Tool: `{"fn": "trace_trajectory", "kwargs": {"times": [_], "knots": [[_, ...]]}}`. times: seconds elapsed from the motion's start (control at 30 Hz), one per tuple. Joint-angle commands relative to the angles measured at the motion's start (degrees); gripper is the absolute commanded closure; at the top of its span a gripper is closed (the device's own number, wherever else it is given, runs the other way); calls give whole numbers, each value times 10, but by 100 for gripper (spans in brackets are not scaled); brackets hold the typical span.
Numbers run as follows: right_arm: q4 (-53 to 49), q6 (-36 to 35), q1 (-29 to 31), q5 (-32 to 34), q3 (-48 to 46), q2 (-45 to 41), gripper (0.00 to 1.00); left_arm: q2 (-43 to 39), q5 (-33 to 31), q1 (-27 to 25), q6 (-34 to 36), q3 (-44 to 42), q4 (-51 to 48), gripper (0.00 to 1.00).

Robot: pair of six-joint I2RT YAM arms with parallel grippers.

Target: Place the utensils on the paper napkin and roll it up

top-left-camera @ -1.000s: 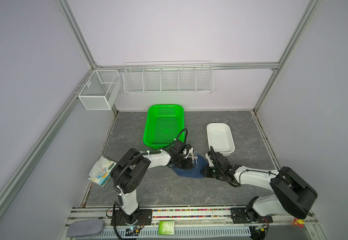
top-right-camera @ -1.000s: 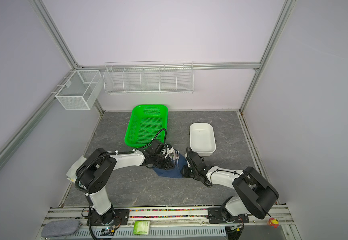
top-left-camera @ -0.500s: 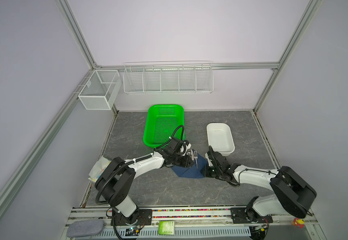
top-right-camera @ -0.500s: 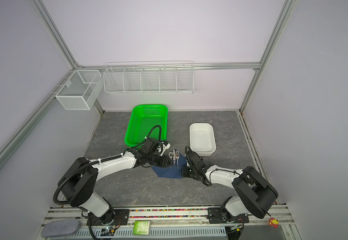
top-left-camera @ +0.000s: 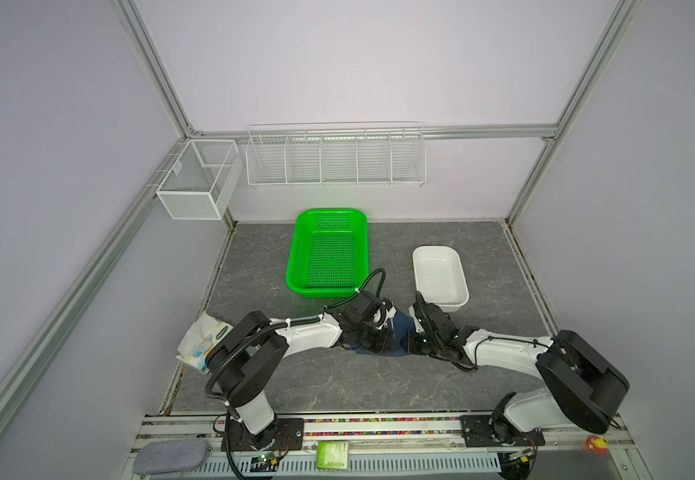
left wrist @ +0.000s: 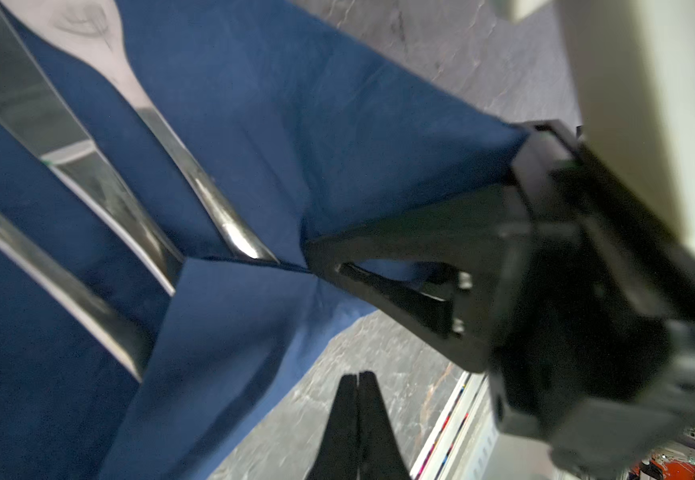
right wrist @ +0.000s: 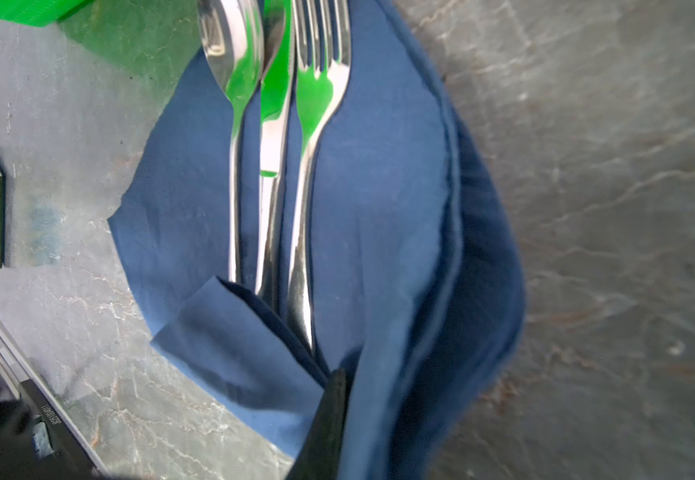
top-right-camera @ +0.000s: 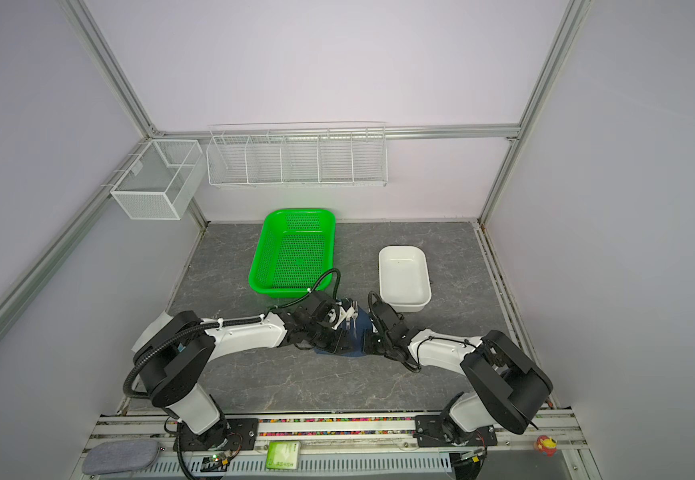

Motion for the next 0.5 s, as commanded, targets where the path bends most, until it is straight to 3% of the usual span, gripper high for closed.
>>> {"fn": "trace_trajectory", "kwargs": {"times": [0.0, 0.47], "knots": [[-5, 8, 6, 5, 8, 5, 88, 11, -15, -1, -12, 16, 4, 100], [0, 9, 6, 3, 7, 1, 87, 45, -47, -1, -17, 9, 18, 100]]}}
